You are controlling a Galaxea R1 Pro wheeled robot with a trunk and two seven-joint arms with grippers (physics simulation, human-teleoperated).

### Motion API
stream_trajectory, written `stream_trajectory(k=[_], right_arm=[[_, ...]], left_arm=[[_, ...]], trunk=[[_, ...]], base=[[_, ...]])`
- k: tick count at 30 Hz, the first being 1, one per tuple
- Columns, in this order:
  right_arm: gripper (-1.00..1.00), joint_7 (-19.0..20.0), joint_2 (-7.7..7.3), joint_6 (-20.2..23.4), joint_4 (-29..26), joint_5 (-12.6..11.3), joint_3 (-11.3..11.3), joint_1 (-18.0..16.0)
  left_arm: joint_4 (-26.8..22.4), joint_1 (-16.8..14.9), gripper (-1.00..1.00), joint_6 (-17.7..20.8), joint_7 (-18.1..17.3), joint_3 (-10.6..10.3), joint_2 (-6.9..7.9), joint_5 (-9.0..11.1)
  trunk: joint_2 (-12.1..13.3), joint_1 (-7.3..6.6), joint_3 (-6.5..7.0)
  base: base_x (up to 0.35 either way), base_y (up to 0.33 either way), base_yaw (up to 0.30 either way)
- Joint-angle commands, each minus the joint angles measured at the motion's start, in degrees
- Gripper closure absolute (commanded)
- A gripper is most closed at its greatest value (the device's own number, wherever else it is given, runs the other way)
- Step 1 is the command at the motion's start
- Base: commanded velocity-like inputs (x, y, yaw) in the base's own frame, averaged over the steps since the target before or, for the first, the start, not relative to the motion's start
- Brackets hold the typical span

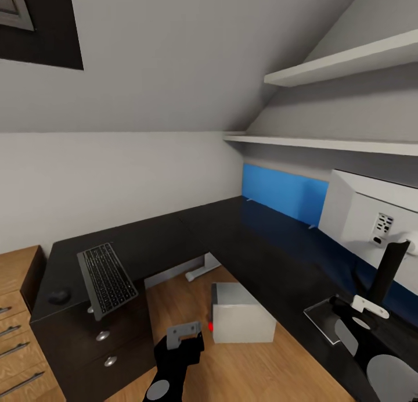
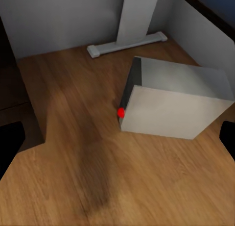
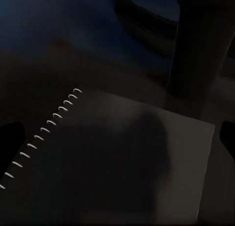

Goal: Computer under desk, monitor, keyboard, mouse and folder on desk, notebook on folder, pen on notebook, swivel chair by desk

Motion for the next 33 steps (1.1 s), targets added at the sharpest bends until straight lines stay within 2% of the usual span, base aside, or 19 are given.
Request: stream_trajectory(k=[1, 12, 18, 33], right_arm=[[-1.0, 0.0, 0.01, -0.31, -0.01, -0.6, 0.06, -0.04], [-1.0, 0.07, 0.2, 0.18, -0.41, -0.6, 0.13, -0.04], [-1.0, 0.09, 0.29, 0.4, -0.45, -0.6, 0.18, -0.04], [-1.0, 0.03, 0.31, 0.4, -0.53, -0.6, 0.18, -0.04]], left_arm=[[-0.07, -0.06, -1.0, 0.17, 0.42, -0.09, 0.01, 0.37], [-0.09, -0.06, -1.0, 0.1, 0.87, -1.11, 0.09, 0.35], [-0.07, -0.06, -1.0, 0.1, 2.2, -1.53, 0.15, 0.38], [0.02, -0.06, -1.0, 0.1, 2.4, -1.83, 1.21, 0.44]], trunk=[[-0.45, 0.23, -0.25], [-4.87, 2.64, -2.23], [-4.87, 2.64, -2.23], [-4.87, 2.64, -2.23]], base=[[0.0, 0.0, 0.0], [0.0, 0.0, 0.0], [0.0, 0.0, 0.0], [0.075, 0.0, 0.0]])
